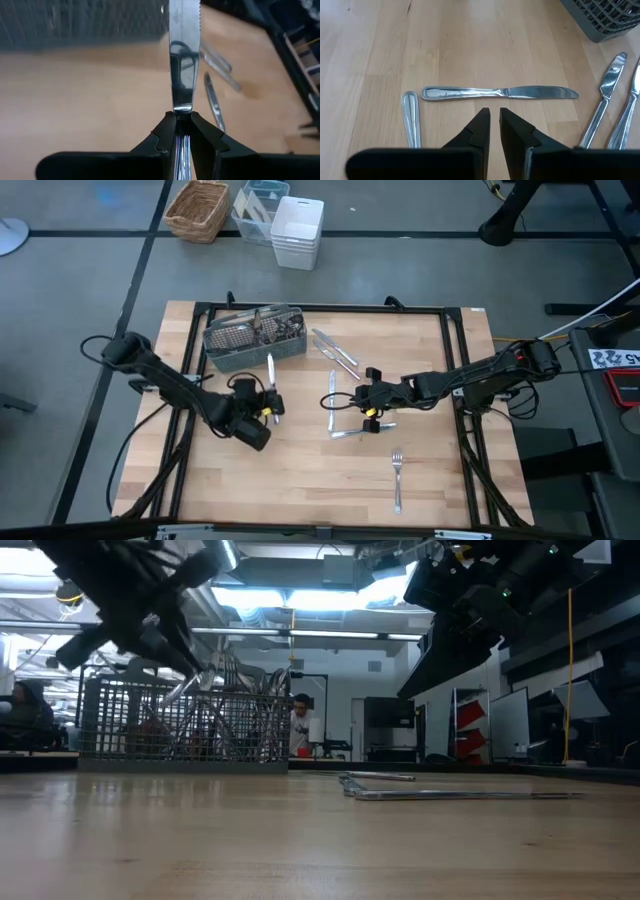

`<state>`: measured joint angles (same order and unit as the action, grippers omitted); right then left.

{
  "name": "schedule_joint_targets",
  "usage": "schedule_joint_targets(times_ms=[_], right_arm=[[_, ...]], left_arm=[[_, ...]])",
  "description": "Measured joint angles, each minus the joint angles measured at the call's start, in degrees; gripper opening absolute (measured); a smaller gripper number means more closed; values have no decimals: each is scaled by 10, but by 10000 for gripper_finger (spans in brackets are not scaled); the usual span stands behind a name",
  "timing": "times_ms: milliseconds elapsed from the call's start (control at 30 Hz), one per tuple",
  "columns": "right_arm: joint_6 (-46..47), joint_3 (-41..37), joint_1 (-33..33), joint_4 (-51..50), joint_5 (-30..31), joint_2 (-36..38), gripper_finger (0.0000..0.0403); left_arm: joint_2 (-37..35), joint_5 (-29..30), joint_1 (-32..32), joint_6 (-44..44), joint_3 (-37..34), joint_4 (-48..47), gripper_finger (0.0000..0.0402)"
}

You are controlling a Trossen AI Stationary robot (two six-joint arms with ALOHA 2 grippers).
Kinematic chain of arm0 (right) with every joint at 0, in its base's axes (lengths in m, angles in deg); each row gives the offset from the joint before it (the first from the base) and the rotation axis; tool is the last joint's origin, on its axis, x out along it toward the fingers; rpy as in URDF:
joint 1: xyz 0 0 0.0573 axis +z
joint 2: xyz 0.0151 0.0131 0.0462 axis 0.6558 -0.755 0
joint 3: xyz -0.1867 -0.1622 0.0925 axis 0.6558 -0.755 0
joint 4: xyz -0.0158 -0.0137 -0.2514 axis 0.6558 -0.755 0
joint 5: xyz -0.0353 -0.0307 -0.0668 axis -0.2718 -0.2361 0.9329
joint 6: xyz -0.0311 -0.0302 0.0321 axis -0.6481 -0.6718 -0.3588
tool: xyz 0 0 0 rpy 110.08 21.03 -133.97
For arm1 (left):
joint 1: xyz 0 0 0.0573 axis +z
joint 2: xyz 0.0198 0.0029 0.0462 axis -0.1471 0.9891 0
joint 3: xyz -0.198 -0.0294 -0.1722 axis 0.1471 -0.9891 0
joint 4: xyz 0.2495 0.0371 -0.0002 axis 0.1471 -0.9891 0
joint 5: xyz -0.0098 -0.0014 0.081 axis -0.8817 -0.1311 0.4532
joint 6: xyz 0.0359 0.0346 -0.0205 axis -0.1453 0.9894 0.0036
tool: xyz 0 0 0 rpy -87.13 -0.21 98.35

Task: Sort silverware
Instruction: Put the silver table knife into the silverware rack

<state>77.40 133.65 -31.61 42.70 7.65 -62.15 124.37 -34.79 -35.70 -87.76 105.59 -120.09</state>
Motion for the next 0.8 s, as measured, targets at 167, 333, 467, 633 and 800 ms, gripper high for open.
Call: schedule_joint_targets(times_ms=[167, 333, 467, 633, 800], right_arm=[[0, 0, 0, 0, 0, 0, 46], [0, 0, 0, -1, 0, 0, 46], [0, 0, 0, -2, 0, 0, 46], [0, 0, 0, -2, 0, 0, 46], [0, 0, 0, -2, 0, 0, 46]], left_arm=[[-56, 41, 22, 43, 0, -37, 32], [-115, 71, 46, 108, 0, -42, 29], [-165, 92, 67, 174, 0, -43, 33], [-226, 117, 101, 255, 0, -43, 29], [-282, 122, 149, 345, 0, -44, 33]])
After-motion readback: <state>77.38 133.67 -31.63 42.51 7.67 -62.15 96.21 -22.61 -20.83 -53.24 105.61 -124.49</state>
